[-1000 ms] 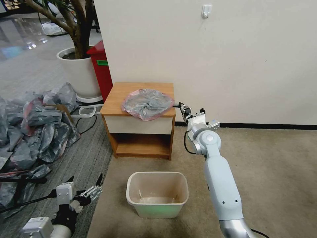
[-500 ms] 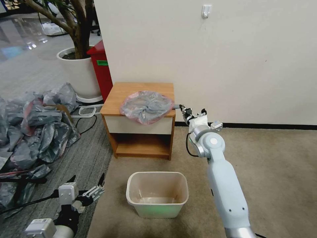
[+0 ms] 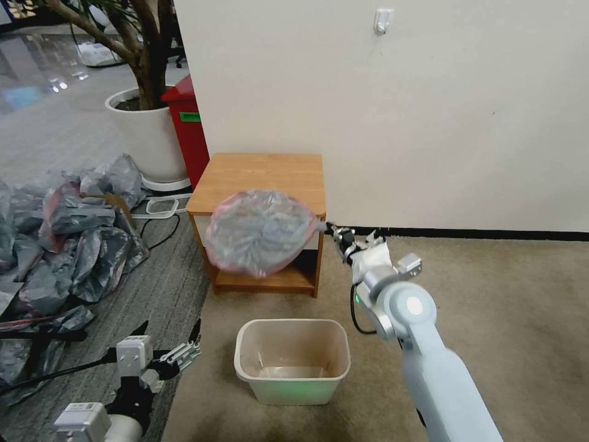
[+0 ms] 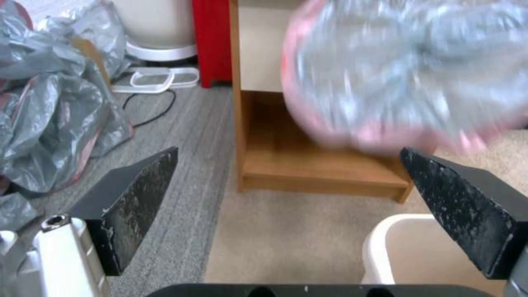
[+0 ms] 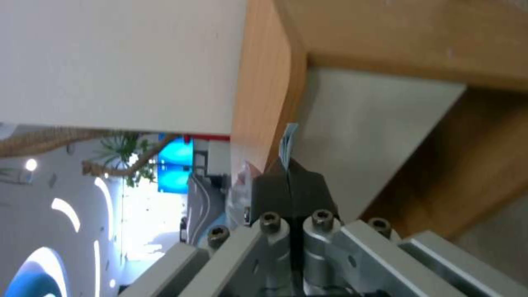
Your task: Pick up the garbage bag from the table and place it over the trash can.
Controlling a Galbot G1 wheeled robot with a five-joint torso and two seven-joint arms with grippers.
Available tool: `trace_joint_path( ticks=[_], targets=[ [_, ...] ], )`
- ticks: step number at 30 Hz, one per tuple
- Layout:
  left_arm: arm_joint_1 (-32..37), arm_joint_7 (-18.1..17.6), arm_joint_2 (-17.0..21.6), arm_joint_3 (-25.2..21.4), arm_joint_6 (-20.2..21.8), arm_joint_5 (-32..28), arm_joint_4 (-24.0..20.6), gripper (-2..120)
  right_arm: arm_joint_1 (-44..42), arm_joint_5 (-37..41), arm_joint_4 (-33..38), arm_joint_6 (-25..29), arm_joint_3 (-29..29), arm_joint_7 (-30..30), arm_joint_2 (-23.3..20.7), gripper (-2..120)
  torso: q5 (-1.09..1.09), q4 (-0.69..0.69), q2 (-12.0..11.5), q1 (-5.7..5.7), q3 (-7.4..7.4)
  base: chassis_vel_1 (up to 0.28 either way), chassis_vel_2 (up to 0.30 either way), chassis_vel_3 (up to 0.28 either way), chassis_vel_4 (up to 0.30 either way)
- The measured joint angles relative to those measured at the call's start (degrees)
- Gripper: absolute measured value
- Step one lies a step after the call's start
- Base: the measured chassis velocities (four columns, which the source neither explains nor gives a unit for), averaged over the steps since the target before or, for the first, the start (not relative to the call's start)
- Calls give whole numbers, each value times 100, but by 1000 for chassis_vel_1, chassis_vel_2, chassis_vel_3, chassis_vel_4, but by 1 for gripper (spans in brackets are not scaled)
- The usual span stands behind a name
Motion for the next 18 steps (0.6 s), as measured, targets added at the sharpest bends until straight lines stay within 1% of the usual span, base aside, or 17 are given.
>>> trace_joint_path(
  ticks=[1, 2, 4, 6, 9, 10, 12, 13, 18],
  targets=[
    [0, 0, 5, 26, 0, 14, 0, 100, -147, 50, 322, 18, -92, 214, -129, 0, -1, 0, 0, 0, 0, 0, 0, 0, 0],
    [1, 0, 20, 34, 0, 19, 0, 100, -253, 60, 500, 22, -139, 345, -203, 0, -1, 0, 0, 0, 0, 0, 0, 0, 0],
    [1, 1, 29, 35, 0, 21, 0, 100, -296, 64, 570, 22, -157, 403, -231, 0, 0, -1, 0, 0, 0, 0, 0, 0, 0],
    [0, 0, 86, 17, -8, 35, 0, 100, -611, 103, 958, -6, -230, 757, -396, 0, 0, 0, 1, 0, 0, 0, 0, 0, 0],
    [-7, -1, 113, 7, -11, 35, 0, 100, -795, 106, 1107, -57, -250, 897, -452, 0, -1, 0, 0, 0, 0, 0, 0, 0, 0],
    [-20, -2, 139, -2, -15, 35, 0, 100, -1011, 94, 1234, -127, -256, 1028, -505, 0, 0, -1, 0, 0, 0, 0, 0, 0, 0],
    [-41, -5, 157, 4, -16, 37, 0, 100, -1328, 26, 1359, -166, -237, 1092, -547, 0, 0, -1, 0, 0, 0, 0, 0, 0, 0],
    [-52, -6, 149, 50, -17, 64, 0, 100, -1620, -111, 1423, -209, -185, 1099, -588, 0, 0, -1, 0, 0, 0, 0, 0, 0, 0],
    [-53, -5, 122, 142, -38, 147, 1, 100, -2045, -450, 1497, -338, -110, 1092, -677, 0, 0, -1, 1, 0, 0, 0, 0, 0, 0]
  ],
)
